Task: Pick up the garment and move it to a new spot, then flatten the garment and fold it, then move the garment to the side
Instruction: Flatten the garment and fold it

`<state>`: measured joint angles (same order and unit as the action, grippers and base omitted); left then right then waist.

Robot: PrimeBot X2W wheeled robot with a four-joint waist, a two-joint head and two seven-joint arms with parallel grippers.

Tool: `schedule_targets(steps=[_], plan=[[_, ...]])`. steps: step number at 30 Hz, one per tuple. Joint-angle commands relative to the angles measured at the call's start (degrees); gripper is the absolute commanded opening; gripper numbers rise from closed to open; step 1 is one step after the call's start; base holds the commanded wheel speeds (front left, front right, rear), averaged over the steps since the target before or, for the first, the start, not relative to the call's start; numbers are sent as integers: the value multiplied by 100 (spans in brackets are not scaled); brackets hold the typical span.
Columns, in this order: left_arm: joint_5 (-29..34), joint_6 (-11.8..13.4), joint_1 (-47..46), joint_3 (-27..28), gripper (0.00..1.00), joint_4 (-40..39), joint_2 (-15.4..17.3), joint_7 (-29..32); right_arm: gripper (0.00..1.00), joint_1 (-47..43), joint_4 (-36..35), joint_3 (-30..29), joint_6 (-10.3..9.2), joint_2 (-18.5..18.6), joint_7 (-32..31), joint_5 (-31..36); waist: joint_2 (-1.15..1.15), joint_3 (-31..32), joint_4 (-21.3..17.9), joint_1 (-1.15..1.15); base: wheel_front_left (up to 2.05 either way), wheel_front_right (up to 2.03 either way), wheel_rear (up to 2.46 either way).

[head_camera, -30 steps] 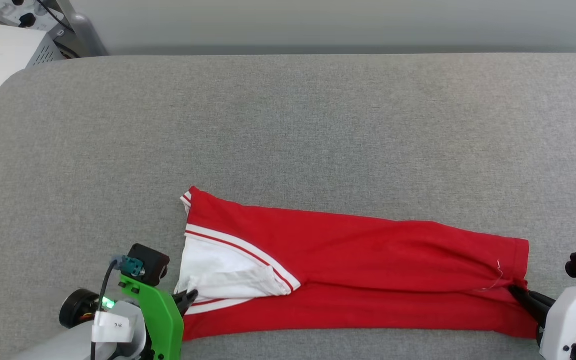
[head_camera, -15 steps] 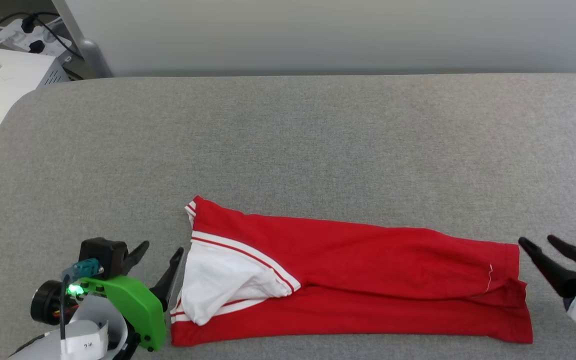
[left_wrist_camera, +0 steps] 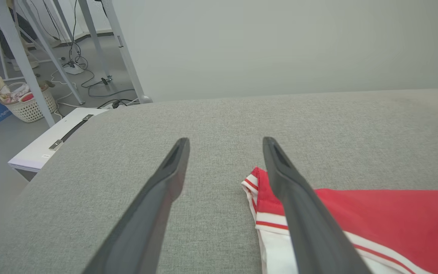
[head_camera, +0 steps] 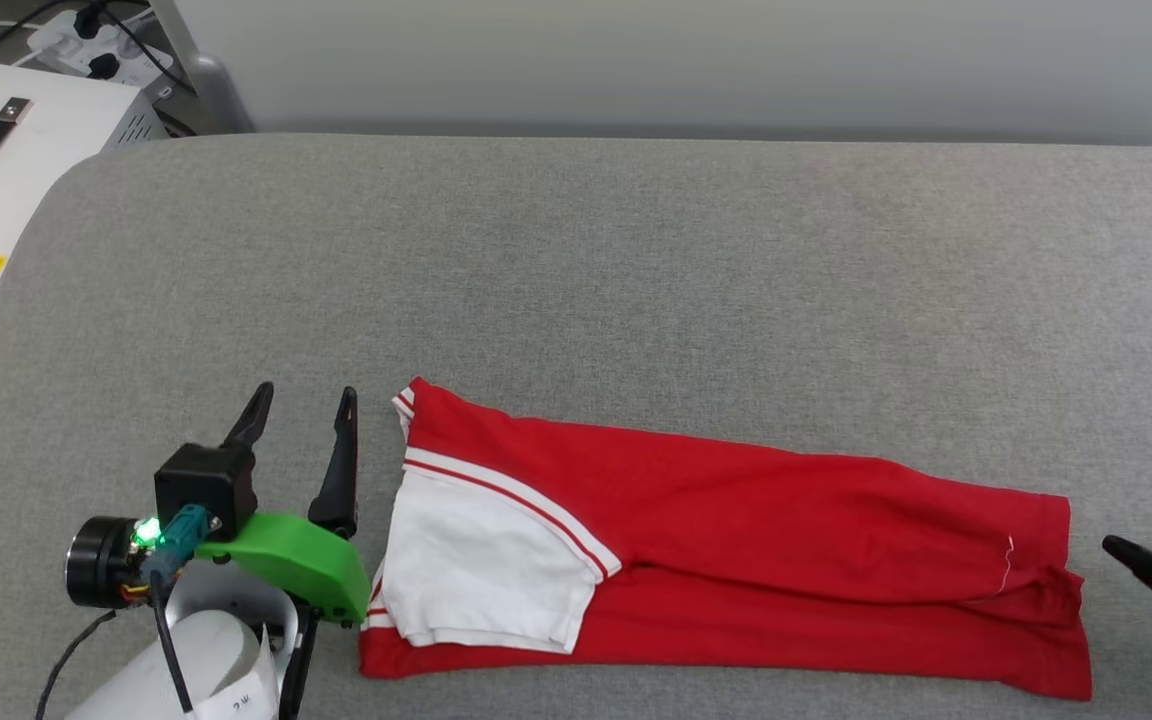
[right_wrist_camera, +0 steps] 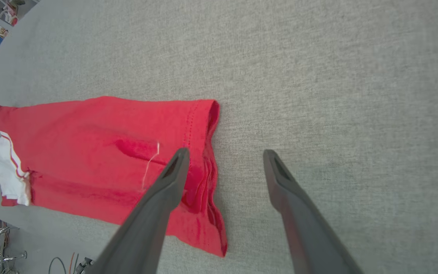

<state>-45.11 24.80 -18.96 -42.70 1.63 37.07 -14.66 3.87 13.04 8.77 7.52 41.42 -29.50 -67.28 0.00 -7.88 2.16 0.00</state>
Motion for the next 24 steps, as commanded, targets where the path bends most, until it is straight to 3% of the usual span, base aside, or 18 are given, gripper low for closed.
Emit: schedule_targets(steps=[1, 7, 19, 20, 21, 22, 23, 24], plan=[[203, 25, 182, 178, 100, -13, -131, -32, 100, 107, 84, 51, -3, -104, -45, 27, 0, -61, 58, 0, 0, 0, 0], [1078, -115, 626, 1012, 100, -61, -699, -33, 100, 337, 537, 366, -3, -528, -171, 147, 0, -174, 161, 0, 0, 0, 0], [2400, -723, 1491, 2387, 100, -160, -1835, -33, 100, 484, 754, 1157, -3, -1024, -111, 261, 0, -173, 185, 0, 0, 0, 0], [2507, -784, 1572, 2500, 100, -176, -1913, -33, 91, 499, 748, 1212, -3, -1022, -50, 269, 0, -162, 179, 0, 0, 0, 0], [2580, -830, 1633, 2591, 100, -167, -1976, -33, 68, 510, 752, 1247, -3, -1017, 7, 275, 0, -154, 173, 0, 0, 0, 0], [2665, -901, 1692, 2699, 100, -155, -2054, -33, 10, 529, 758, 1283, -3, -1003, 90, 284, 0, -144, 167, 0, 0, 0, 0], [2739, -958, 1736, 2781, 100, -142, -2107, -33, 0, 546, 766, 1308, -3, -987, 152, 285, 0, -133, 160, 0, 0, 0, 0], [2821, -1028, 1783, 2872, 100, -129, -2171, -33, 0, 561, 781, 1333, -3, -961, 209, 273, 0, -119, 155, 0, 0, 0, 0]])
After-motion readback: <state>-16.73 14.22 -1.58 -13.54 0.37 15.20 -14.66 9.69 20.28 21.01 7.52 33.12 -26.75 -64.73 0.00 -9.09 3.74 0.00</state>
